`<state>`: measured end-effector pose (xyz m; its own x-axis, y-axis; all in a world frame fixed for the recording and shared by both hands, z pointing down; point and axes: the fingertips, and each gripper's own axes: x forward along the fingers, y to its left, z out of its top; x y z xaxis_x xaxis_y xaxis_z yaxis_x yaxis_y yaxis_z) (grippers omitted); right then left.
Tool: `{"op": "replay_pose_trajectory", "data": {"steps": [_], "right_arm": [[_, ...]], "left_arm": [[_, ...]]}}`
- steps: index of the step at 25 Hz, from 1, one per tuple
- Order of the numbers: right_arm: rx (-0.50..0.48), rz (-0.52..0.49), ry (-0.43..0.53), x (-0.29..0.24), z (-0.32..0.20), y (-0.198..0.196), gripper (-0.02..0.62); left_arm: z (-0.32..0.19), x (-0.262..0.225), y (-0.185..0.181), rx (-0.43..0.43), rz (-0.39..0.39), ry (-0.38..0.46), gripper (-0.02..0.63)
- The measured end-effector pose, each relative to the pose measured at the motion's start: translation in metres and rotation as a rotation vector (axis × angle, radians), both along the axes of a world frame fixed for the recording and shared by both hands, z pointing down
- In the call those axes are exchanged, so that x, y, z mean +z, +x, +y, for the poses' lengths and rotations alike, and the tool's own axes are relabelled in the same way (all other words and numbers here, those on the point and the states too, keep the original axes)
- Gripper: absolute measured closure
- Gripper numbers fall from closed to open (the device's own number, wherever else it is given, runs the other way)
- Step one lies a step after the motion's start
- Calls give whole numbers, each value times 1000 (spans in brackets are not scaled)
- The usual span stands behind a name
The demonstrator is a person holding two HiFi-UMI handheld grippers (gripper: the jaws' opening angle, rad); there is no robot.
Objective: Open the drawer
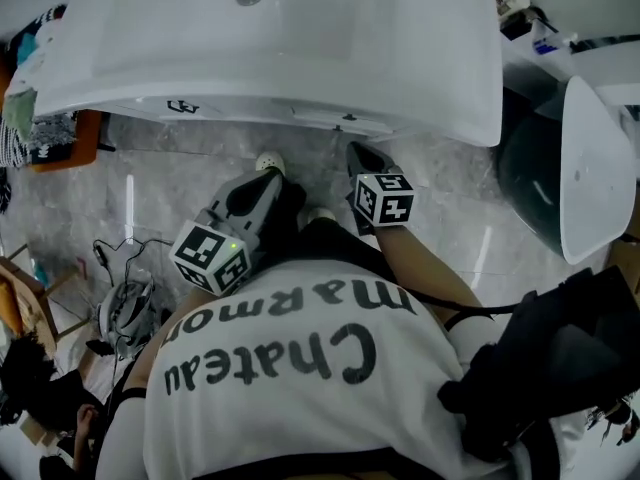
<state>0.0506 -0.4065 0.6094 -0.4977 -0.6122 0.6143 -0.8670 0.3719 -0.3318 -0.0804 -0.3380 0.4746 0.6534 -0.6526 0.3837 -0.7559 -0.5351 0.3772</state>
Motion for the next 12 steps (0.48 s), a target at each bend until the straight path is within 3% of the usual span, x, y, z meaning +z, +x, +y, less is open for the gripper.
{"op": "replay_pose_trajectory", "data": {"steps": [3, 5, 7, 10, 12], "right_arm": [[52, -19, -15, 23, -11, -1, 576], [79, -22, -32, 37, -20, 1, 506], [88, -9, -41, 49, -26, 3, 498], [103, 5, -53, 63, -37, 2, 418], [125, 17, -66, 71, -44, 2, 399]], "left_arm": [[-6, 16, -12, -10, -9, 2, 606], [-9, 27, -17, -25, -4, -7, 606], [-8, 34, -18, -25, -8, -9, 606], [-6, 39, -22, -13, -30, 8, 606], [-6, 41, -26, -20, -37, 13, 606]]}}
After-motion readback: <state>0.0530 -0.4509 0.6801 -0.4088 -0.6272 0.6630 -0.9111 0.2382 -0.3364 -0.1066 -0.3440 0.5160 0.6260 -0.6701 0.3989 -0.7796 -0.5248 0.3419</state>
